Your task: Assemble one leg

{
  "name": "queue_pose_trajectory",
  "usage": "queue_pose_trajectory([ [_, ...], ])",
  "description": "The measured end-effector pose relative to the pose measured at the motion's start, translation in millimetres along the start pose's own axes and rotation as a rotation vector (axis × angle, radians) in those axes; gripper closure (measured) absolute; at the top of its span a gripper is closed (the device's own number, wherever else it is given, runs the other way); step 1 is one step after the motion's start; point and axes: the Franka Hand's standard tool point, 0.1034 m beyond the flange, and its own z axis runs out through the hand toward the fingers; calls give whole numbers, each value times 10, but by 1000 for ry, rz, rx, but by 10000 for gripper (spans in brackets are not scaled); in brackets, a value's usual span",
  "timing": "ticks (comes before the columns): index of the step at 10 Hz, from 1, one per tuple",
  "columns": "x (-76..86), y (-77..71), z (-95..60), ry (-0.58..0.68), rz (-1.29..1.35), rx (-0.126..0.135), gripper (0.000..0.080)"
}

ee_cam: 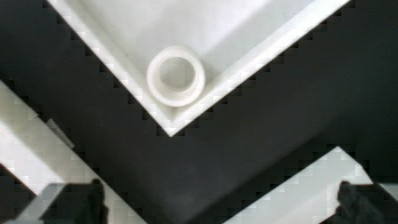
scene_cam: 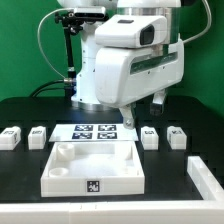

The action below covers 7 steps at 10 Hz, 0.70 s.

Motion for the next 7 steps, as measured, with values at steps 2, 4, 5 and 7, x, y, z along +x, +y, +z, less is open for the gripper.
queue_pose_trajectory([
  [2, -1, -1, 4, 0, 0, 1, 150],
  [4, -1, -2, 6, 0, 0, 1, 150],
  [5, -1, -2, 7, -1, 0, 1, 150],
  [7, -2, -2, 9, -1, 0, 1, 150],
])
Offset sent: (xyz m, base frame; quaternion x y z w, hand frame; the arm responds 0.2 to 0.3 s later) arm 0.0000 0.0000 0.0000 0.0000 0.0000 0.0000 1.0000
